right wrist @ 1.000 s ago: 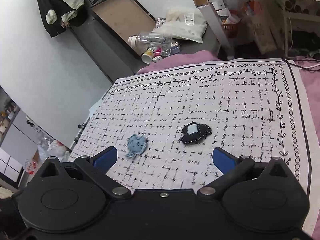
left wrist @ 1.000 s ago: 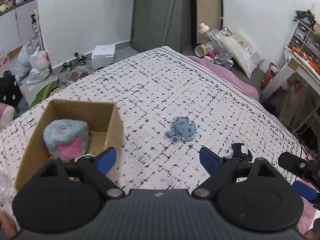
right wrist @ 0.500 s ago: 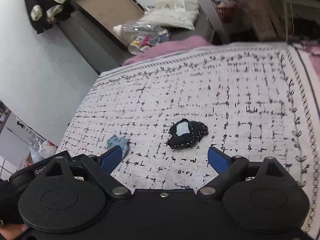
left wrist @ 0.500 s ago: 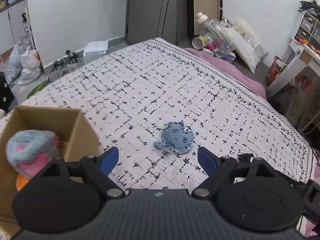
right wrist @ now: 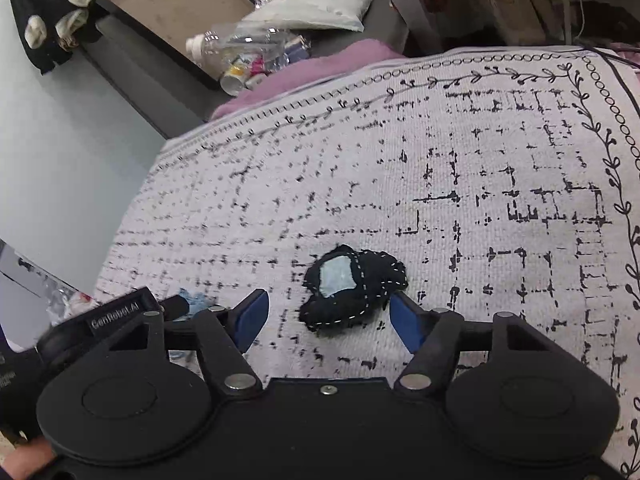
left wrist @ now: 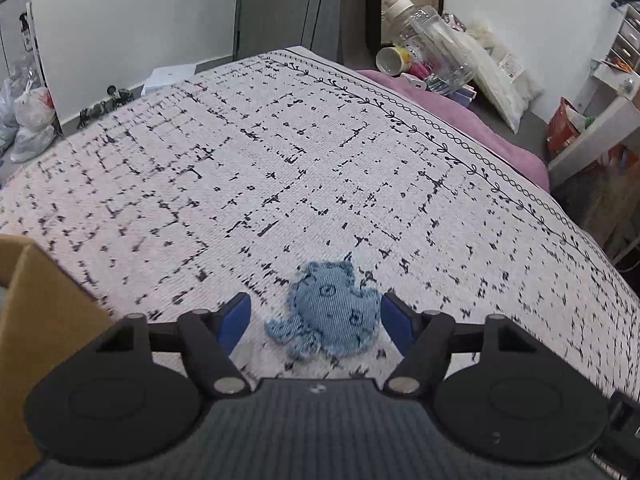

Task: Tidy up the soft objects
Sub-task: 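Move the left tool to the flat blue-grey plush while the right tool approaches the black plush, then grasp the blue-grey plush with the left tool while the right tool grasps the black plush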

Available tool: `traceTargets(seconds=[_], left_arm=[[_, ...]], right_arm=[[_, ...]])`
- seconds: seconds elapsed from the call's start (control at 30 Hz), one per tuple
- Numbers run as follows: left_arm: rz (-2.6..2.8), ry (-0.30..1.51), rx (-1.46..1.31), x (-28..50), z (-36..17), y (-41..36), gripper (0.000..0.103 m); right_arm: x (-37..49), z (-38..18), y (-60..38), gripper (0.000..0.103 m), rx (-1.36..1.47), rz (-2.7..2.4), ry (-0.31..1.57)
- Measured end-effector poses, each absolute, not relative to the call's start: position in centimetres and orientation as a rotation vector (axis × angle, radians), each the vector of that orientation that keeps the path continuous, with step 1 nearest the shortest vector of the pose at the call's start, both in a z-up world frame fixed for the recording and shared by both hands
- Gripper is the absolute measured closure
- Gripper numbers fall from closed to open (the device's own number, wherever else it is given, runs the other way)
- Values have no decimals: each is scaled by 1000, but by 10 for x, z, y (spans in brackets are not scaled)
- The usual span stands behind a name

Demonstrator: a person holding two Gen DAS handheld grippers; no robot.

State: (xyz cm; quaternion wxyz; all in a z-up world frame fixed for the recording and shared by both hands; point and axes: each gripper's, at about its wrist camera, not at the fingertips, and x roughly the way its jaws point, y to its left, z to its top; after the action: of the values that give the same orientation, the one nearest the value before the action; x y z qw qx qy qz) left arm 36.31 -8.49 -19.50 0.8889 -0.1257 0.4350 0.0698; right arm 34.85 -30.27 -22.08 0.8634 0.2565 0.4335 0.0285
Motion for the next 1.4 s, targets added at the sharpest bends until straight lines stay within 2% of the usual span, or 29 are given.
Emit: traceTargets(seconds=[0.23, 0.27, 0.33, 0.37, 0.4, 0.5, 0.67, 1.4], left_arm=[[140, 948, -258, 380, -214, -88, 37], [141, 946, -259, 379, -216, -89, 37], [138, 932, -248, 377, -218, -92, 42], [133, 930, -251, 376, -218, -92, 50], [134, 930, -256, 375, -218, -93, 59], [144, 929, -263, 370, -216, -93, 75], [156, 921, -302, 355, -201, -89, 82], [138, 796, -401, 258, -108, -48, 83]], right_arm=[[360, -227, -299, 38, 522, 36, 917], [361, -228, -299, 41, 521, 30, 916], [362, -228, -297, 56, 501, 16, 916], [362, -229, -297, 70, 487, 9, 921], [362, -230, -297, 75, 481, 8, 927], [357, -231, -300, 82, 499, 19, 923], [346, -219, -302, 83, 486, 15, 878], [284, -122, -256, 83, 367, 132, 755]])
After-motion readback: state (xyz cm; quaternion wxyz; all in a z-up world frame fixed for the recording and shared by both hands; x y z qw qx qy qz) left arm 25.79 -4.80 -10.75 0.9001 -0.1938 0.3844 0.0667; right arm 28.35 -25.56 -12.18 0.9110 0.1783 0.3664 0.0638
